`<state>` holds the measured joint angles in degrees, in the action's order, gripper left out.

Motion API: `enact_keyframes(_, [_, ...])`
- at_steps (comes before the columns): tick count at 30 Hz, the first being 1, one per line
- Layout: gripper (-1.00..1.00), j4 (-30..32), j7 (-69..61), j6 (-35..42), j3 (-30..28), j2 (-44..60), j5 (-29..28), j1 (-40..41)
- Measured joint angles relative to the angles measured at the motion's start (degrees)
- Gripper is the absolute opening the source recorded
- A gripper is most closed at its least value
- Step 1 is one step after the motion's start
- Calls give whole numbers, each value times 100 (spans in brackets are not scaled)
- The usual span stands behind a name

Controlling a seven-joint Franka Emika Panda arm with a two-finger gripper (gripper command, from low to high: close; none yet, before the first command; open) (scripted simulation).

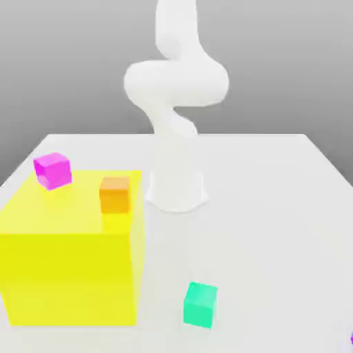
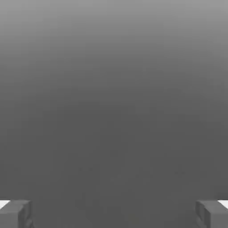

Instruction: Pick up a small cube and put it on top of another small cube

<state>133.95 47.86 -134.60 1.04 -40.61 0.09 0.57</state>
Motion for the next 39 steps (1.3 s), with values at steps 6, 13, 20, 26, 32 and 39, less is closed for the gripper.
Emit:
enact_keyframes(6, [0, 531, 520, -691, 258, 1279, -11, 120])
enact_keyframes(13, [0, 1133, 1170, -1475, 503, 2734, -105, 196])
enact_keyframes(20, [0, 1735, 1845, -2258, 616, 4190, -236, 141])
enact_keyframes(26, [0, 1817, 2260, -3128, 433, 5437, -510, -29])
enact_keyframes(32, [-100, 1725, 2372, -3557, 244, 5963, -652, -187])
enact_keyframes(39, [-100, 1824, 2250, -3134, 399, 5438, -484, -72])
